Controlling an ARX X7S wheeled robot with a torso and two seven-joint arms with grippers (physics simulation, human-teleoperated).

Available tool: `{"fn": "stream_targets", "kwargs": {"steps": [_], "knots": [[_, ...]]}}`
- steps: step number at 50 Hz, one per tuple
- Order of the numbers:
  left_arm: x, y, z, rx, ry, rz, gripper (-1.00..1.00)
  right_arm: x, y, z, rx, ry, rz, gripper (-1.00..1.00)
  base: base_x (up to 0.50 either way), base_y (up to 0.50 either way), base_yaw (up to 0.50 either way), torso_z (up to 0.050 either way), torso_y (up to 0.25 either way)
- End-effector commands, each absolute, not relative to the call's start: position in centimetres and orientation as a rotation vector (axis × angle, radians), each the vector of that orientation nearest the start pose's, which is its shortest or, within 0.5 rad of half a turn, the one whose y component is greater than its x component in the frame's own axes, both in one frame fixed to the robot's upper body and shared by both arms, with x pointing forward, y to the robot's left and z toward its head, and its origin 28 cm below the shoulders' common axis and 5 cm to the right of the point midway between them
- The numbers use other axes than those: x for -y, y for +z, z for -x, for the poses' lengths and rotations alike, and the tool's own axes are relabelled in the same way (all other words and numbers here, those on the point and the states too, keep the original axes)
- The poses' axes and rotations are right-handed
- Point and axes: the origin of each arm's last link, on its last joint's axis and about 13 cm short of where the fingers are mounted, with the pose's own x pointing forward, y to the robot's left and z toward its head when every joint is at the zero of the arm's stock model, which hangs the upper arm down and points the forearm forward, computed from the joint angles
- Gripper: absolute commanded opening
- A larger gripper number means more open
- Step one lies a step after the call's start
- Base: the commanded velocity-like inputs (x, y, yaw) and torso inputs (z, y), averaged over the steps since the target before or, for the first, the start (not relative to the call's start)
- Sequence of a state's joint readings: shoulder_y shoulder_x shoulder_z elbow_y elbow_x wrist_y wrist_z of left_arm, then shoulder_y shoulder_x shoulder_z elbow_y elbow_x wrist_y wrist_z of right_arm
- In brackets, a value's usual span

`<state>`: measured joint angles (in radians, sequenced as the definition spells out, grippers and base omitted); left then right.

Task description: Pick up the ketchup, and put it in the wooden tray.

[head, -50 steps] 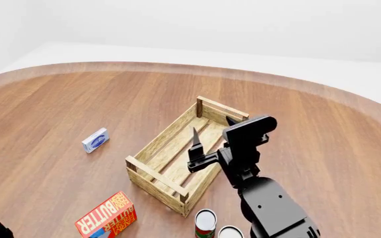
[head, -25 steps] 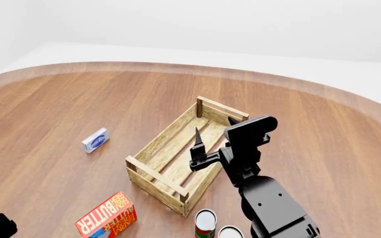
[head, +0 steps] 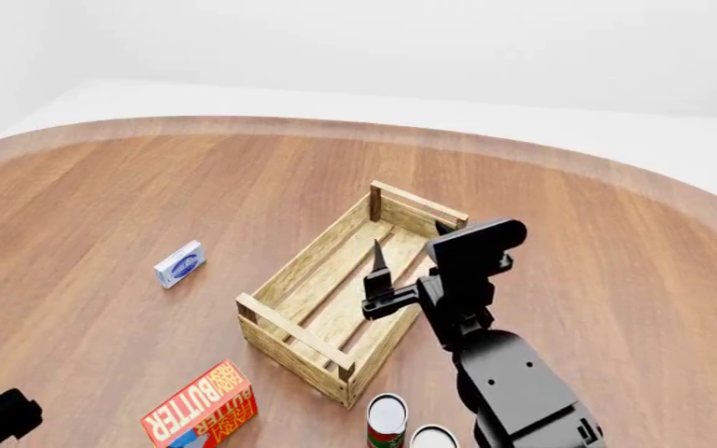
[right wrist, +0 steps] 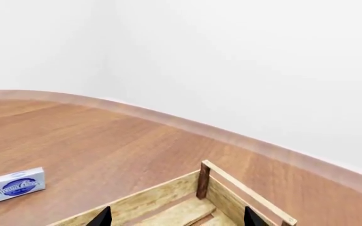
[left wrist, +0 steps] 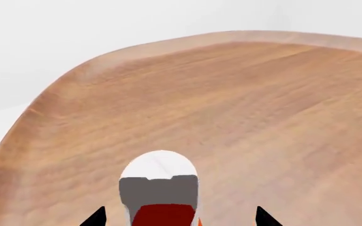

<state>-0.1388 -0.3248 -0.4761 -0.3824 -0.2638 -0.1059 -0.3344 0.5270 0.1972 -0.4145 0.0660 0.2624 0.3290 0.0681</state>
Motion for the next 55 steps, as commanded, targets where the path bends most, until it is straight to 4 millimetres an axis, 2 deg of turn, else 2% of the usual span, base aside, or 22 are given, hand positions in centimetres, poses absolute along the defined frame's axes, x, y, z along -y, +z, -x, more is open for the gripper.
{"fn": "stream_targets", "kwargs": {"steps": [1,5,6,12,20,26,34,44,55], "knots": [[-39.2,-0.5,-22.0,-0.223,0.906,0.068,1.0,6.9,9.6,-30.8,0.032,0.294,0.107,1.0,0.0,0.0,0.0,0.0,0.0],[-39.4,-0.6,-22.7,-0.226,0.918,0.066,1.0,7.0,9.6,-30.8,0.031,0.291,0.106,1.0,0.0,0.0,0.0,0.0,0.0],[-39.5,-0.6,-22.9,-0.227,0.922,0.068,-1.0,7.0,9.6,-30.8,0.031,0.29,0.105,1.0,0.0,0.0,0.0,0.0,0.0],[-39.7,-0.6,-23.5,-0.216,0.93,0.071,-1.0,7.1,9.5,-30.7,0.029,0.283,0.101,1.0,0.0,0.0,0.0,0.0,0.0],[-39.6,0.3,-23.5,-0.168,0.92,0.074,-1.0,7.3,9.6,-30.5,0.03,0.275,0.096,1.0,0.0,0.0,0.0,0.0,0.0],[-39.4,1.5,-23.4,-0.127,0.899,0.071,-1.0,7.3,9.7,-30.4,0.038,0.273,0.089,1.0,0.0,0.0,0.0,0.0,0.0],[-38.7,4.2,-24.1,-0.06,0.846,0.075,-1.0,7.7,10.3,-30.1,0.058,0.26,0.077,1.0,0.0,0.0,0.0,0.0,0.0],[-36.2,8.1,-27.5,0.028,0.689,0.042,-1.0,8.5,11.4,-29.3,0.095,0.23,0.071,1.0,0.0,0.0,0.0,0.0,0.001],[-31.7,10.9,-32.6,0.051,0.488,0.003,-1.0,9.4,12.8,-28.5,0.12,0.189,0.08,1.0,0.0,0.0,0.0,0.0,0.0]]}}
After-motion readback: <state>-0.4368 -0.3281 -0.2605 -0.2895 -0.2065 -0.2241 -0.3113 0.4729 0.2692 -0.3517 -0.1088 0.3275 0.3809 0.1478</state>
